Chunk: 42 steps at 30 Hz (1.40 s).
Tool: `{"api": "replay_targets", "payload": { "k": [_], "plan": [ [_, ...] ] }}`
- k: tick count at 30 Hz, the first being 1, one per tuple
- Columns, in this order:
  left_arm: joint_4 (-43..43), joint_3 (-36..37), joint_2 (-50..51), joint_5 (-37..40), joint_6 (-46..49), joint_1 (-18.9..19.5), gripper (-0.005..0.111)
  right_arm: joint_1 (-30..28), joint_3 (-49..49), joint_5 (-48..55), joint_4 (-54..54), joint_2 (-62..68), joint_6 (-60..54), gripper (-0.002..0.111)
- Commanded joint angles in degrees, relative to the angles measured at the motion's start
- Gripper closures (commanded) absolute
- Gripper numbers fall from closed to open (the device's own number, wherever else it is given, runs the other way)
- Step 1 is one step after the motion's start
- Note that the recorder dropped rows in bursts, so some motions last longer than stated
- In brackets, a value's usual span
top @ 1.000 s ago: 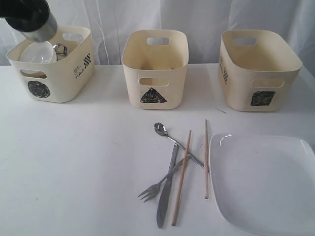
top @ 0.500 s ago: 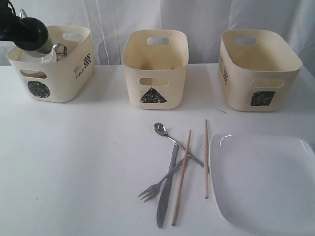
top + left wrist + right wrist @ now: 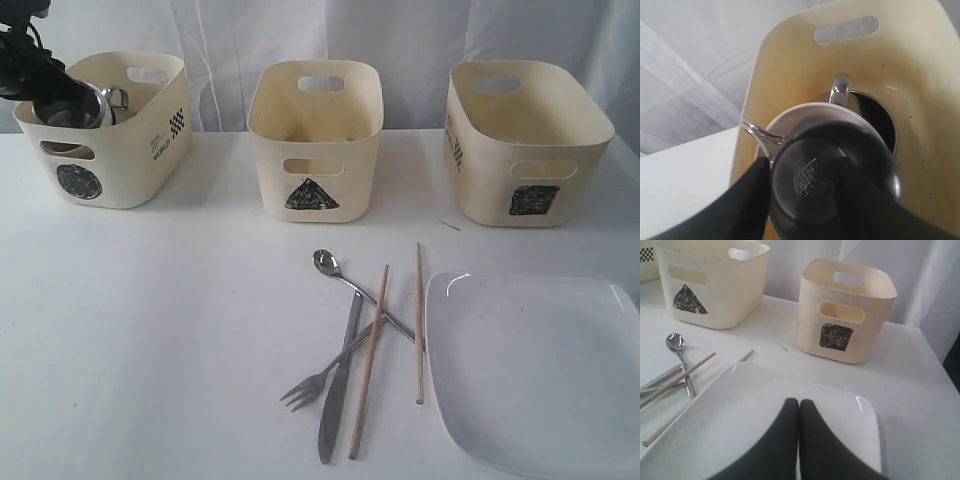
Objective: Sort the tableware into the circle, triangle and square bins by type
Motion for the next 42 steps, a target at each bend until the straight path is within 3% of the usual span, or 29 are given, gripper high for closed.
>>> {"api": "replay_targets", "payload": {
  "k": [1,6,12,17,22,36,42],
  "plan": [
    [-1.1,-0.3,-3.7,4.7,-1.8,0.1,0.060,0.0,0.3,-0.5,0.0,-0.4,0.3,0.108],
    [-4.1,2.9,-8.9,5.0,-1.8,0.1,0.062,0.0,0.3,-0.5,0.0,-0.4,0.3,0.108],
    [-5.6,14.1,-19.7,2.2,-1.8,0.1,0.066,0.0,0.3,-0.5,0.0,-0.4,0.3,0.108],
    [-9.1,27.3,-30.6,-3.6,-3.0,0.1,0.083,0.0,0.3,-0.5,0.0,-0.4,0.3,0.108],
    [-9.1,38.1,-42.0,-3.9,-9.2,0.1,0.107,0.0,0.3,-0.5,0.0,-0.4,0.3,0.108],
    [-10.0,63.2,-77.5,-3.1,-15.3,0.1,0.107,0.0,0.3,-0.5,0.0,-0.4,0.3,0.108],
    [-10.0,65.5,-91.7,8.0,-15.4,0.1,0.107,0.0,0.3,-0.5,0.0,-0.4,0.3,0.108]
  ]
}}
